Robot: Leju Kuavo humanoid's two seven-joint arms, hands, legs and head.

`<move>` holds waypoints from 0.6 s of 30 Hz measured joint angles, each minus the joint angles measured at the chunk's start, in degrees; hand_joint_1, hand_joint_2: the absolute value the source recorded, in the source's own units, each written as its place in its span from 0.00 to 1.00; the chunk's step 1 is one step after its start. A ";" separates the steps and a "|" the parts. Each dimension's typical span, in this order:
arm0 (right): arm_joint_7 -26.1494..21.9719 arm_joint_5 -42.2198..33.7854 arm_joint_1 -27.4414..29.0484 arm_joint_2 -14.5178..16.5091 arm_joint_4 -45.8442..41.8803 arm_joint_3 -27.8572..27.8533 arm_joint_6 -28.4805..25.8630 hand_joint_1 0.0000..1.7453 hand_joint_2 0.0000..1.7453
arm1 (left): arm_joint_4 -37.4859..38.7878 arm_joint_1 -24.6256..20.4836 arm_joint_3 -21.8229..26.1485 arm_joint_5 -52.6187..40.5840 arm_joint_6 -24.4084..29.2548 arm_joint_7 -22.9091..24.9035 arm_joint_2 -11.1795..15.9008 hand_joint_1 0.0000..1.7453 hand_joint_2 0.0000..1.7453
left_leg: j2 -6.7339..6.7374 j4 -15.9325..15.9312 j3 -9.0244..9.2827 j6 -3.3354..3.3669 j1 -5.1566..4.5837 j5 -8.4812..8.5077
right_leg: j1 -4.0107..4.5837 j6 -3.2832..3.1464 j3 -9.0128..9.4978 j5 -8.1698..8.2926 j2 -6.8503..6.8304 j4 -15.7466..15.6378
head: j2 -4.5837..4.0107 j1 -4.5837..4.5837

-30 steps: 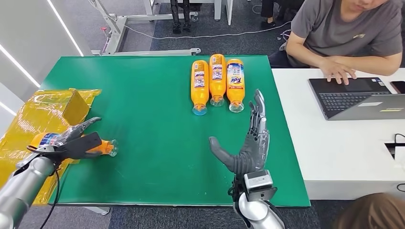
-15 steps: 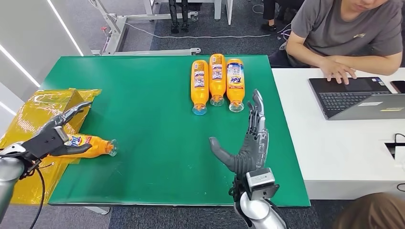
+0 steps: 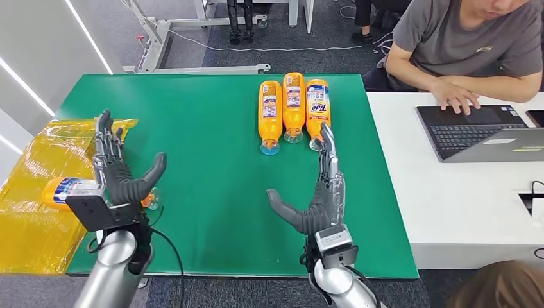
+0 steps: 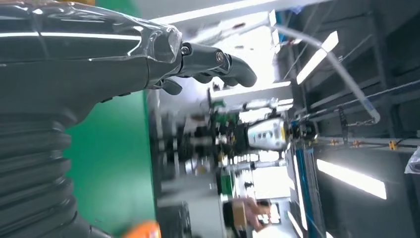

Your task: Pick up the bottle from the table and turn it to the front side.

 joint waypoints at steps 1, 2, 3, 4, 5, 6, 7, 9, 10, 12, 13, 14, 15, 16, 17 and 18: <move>0.00 0.28 0.22 -0.01 0.01 0.00 -0.13 0.00 1.00 | -0.72 1.04 -0.15 0.64 -0.62 0.00 -1.96 0.00 1.00 | 0.00 0.00 0.00 0.02 0.00 -0.02 | 0.00 0.02 0.00 -0.02 0.00 0.00 | 0.00 0.00; 0.00 0.52 0.45 -0.03 0.01 0.00 -0.21 0.00 1.00 | -1.34 1.98 -0.24 1.01 -1.08 0.00 -3.69 0.00 1.00 | 0.00 0.00 -0.01 0.03 0.00 -0.03 | 0.00 0.05 0.00 -0.03 0.00 -0.01 | 0.00 -0.01; 0.00 0.75 0.65 -0.04 0.01 0.00 -0.25 0.00 1.00 | -1.83 2.73 -0.34 1.15 -1.38 0.00 -5.25 0.00 1.00 | 0.00 0.00 -0.01 0.04 0.01 -0.04 | 0.00 0.06 -0.01 -0.05 0.00 0.00 | 0.00 0.00; 0.00 0.91 0.81 -0.05 0.02 0.00 -0.30 0.00 1.00 | -2.19 3.32 -0.43 1.02 -1.56 0.00 -6.51 0.00 1.00 | 0.01 0.00 -0.01 0.05 0.01 -0.04 | 0.00 0.07 -0.01 -0.05 0.01 0.00 | 0.00 -0.01; 0.00 1.05 0.95 -0.06 0.05 0.00 -0.36 0.00 1.00 | -2.47 3.82 -0.53 0.59 -1.59 0.00 -7.53 0.00 1.00 | 0.01 -0.01 -0.01 0.05 0.01 -0.05 | 0.00 0.08 -0.01 -0.06 0.01 0.00 | 0.00 -0.01; 0.00 1.17 1.10 -0.07 0.11 0.00 -0.42 0.00 1.00 | -2.72 4.30 -0.70 -0.01 -1.52 0.00 -8.38 0.00 1.00 | 0.01 -0.01 -0.01 0.06 0.01 -0.05 | 0.00 0.08 -0.01 -0.07 0.01 0.00 | 0.00 -0.01; 0.00 1.27 1.24 -0.08 0.20 0.00 -0.48 0.00 1.00 | -2.97 4.80 -0.93 -0.62 -1.38 0.00 -9.10 0.00 1.00 | 0.01 -0.01 -0.01 0.06 0.02 -0.05 | 0.01 0.09 -0.01 -0.07 0.01 0.01 | 0.00 -0.01; 0.00 1.36 1.44 -0.12 0.50 0.01 -0.50 0.00 1.00 | -3.64 5.83 -1.37 -1.36 -1.20 0.00 -10.19 0.00 1.00 | 0.02 -0.02 -0.01 0.06 0.03 -0.05 | 0.01 0.09 -0.01 -0.08 0.02 0.02 | 0.00 -0.01; 0.00 1.35 1.48 -0.14 0.73 0.01 -0.45 0.00 1.00 | -4.06 6.28 -1.49 -1.56 -1.14 0.00 -10.61 0.00 1.00 | 0.03 -0.02 0.00 0.06 0.03 -0.05 | 0.02 0.09 -0.01 -0.08 0.03 0.02 | 0.00 -0.01; 0.00 1.30 1.50 -0.22 1.32 0.01 -0.27 0.00 1.00 | -4.91 6.98 -1.66 -2.16 -0.73 0.00 -11.16 0.00 1.00 | 0.04 -0.02 0.00 0.06 0.03 -0.05 | 0.02 0.09 -0.01 -0.08 0.04 0.02 | 0.00 -0.01; 0.00 1.30 1.50 -0.27 1.64 0.01 -0.14 0.00 1.00 | -5.31 7.28 -1.78 -2.59 -0.29 0.00 -11.31 0.00 1.00 | 0.04 -0.02 0.00 0.06 0.03 -0.05 | 0.02 0.09 -0.01 -0.08 0.03 0.02 | 0.00 -0.01; 0.00 1.33 1.52 -0.34 1.93 0.01 0.01 0.00 1.00 | -5.66 7.56 -1.94 -3.03 0.26 0.00 -11.39 0.00 1.00 | 0.04 -0.02 0.00 0.06 0.03 -0.05 | 0.02 0.09 -0.01 -0.08 0.03 0.03 | 0.00 -0.01; 0.00 1.39 1.55 -0.44 2.19 0.01 0.19 0.00 1.00 | -5.97 7.83 -2.11 -3.49 0.84 0.00 -11.45 0.00 1.00 | 0.04 -0.02 0.00 0.06 0.03 -0.05 | 0.02 0.09 -0.01 -0.08 0.03 0.03 | 0.00 -0.01; 0.00 1.47 1.62 -0.56 2.39 0.01 0.37 0.00 1.00 | -6.26 8.08 -2.29 -4.17 1.64 0.00 -11.47 0.00 1.00 | 0.04 -0.02 0.00 0.06 0.03 -0.05 | 0.02 0.09 -0.01 -0.08 0.03 0.03 | 0.00 -0.01; 0.00 1.48 1.77 -0.71 2.48 0.01 0.45 0.00 1.00 | -6.57 8.35 -2.50 -5.52 2.78 0.00 -11.46 0.00 1.00 | 0.04 -0.02 0.00 0.06 0.03 -0.05 | 0.02 0.09 0.00 -0.08 0.03 0.03 | 0.00 -0.01; 0.00 1.49 1.84 -0.79 2.54 0.01 0.50 0.00 1.00 | -6.71 8.48 -2.59 -6.09 3.29 -0.01 -11.45 0.00 1.00 | 0.04 -0.02 0.00 0.06 0.03 -0.05 | 0.02 0.09 0.00 -0.08 0.03 0.03 | 0.00 0.00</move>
